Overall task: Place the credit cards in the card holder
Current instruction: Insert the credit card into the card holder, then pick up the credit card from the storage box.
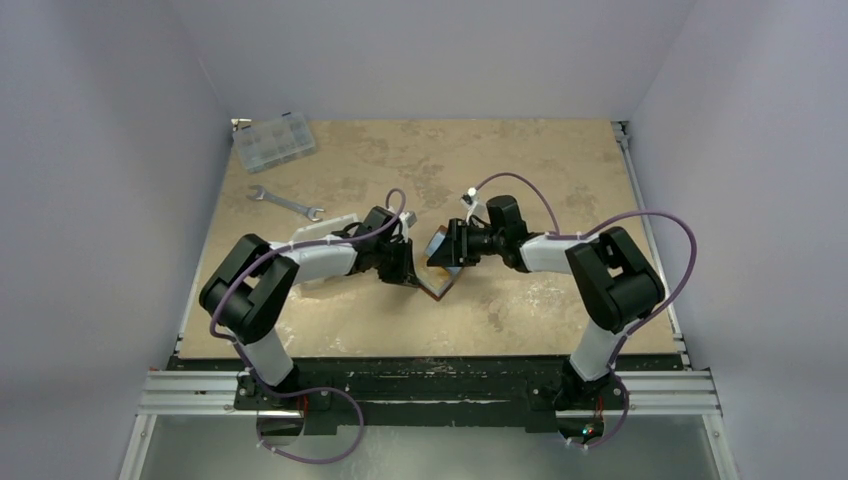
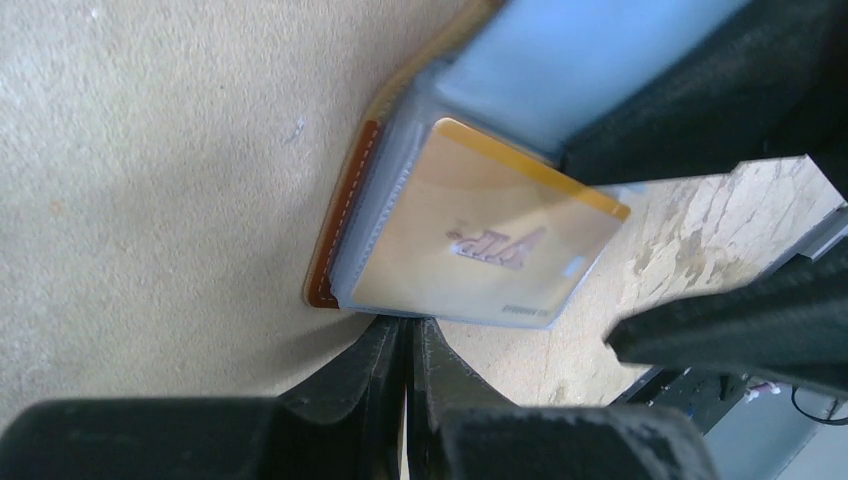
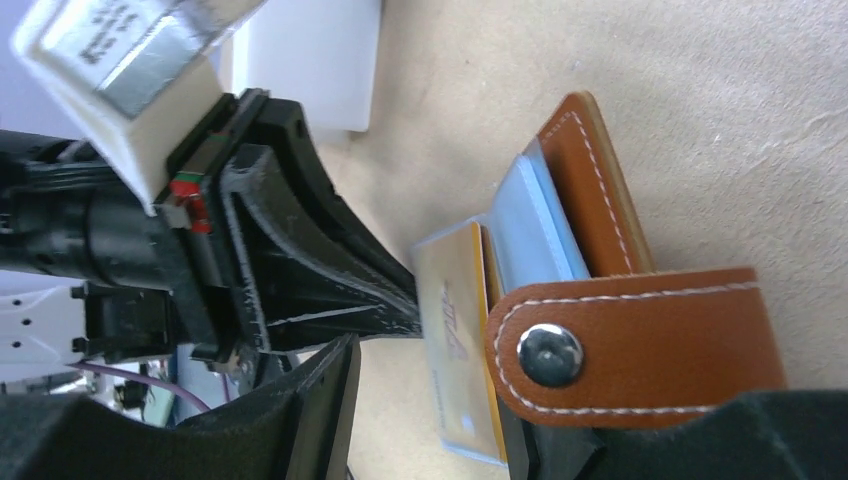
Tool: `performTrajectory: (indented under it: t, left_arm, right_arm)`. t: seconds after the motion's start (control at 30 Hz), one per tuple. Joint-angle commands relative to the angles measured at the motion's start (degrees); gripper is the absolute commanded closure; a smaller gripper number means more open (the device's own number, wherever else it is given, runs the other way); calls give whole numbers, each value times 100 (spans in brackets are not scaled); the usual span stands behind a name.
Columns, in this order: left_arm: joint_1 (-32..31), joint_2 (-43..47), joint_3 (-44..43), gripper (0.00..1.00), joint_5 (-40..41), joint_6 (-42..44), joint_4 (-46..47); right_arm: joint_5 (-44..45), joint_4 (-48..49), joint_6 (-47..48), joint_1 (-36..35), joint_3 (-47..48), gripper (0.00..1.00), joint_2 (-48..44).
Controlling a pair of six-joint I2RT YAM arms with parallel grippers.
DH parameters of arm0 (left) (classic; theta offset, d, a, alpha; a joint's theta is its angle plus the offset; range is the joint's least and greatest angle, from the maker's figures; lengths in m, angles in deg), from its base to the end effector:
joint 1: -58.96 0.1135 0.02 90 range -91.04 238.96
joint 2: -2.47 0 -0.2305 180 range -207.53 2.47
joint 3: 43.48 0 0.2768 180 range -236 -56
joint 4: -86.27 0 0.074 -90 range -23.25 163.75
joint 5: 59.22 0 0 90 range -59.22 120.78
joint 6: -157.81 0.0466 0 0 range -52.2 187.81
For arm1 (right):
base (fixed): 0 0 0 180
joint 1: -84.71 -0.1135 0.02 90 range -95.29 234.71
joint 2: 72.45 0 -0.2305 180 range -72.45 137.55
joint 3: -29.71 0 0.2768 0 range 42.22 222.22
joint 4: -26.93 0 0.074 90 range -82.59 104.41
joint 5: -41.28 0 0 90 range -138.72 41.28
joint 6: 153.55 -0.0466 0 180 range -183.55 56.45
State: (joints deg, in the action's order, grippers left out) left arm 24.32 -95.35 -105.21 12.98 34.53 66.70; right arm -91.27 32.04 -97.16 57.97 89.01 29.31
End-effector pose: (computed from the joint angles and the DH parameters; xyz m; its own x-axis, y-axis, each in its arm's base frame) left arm 0.2731 -0.2060 0.0811 -0.9428 0.0163 -0.3331 0.1983 0.8305 -0.5206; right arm 0.3049 0.1889 0.0866 -0.9004 0.0029 -0.4350 -0.3760 0.4976 0.7817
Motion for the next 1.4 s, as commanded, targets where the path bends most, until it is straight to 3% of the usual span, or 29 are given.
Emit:
performTrajectory:
  t: [0.0,0.17,0.37,0.47,0.6,0.67,0.77,0.93,1.1,1.37]
  left_arm:
    - [34,-438,-361,94,701,432,295]
    - [36,-512,-682,89,756,659,5]
    - [66,149,-924,66,167,1153,-946]
    - [214,760,-1072,57,-186,1252,-1437]
    - [1038,1583,-1091,39,-529,1099,-1924]
    - [1572,1739,-1217,35,-288,1196,-2529]
    - [2045,1802,-1410,32,806,1239,-3121]
    - [2353,1990,-1182,28,2119,532,-2819]
    - [2352,1649,-776,25,2659,-150,-2438]
    - [2263,730,-346,22,2874,-363,-1765]
  right_arm:
    - [-596,876,-1025,-209,-447,42,-326]
    - [-492,1291,-1410,-143,-707,41,-484]
    - [1184,-705,-49,-61,-269,35,-1076]
    - [1599,-904,191,-58,-304,31,-1230]
    - [1405,-720,316,-59,-431,27,-1310]
    - [1388,-775,360,-59,-406,27,-1330]
    - [1454,-872,435,-55,-336,26,-1352]
    - [1420,-1092,530,-58,-55,26,-1060]
    - [1287,-1178,488,-54,145,26,-816]
    - [1261,-1458,566,-48,402,26,-778]
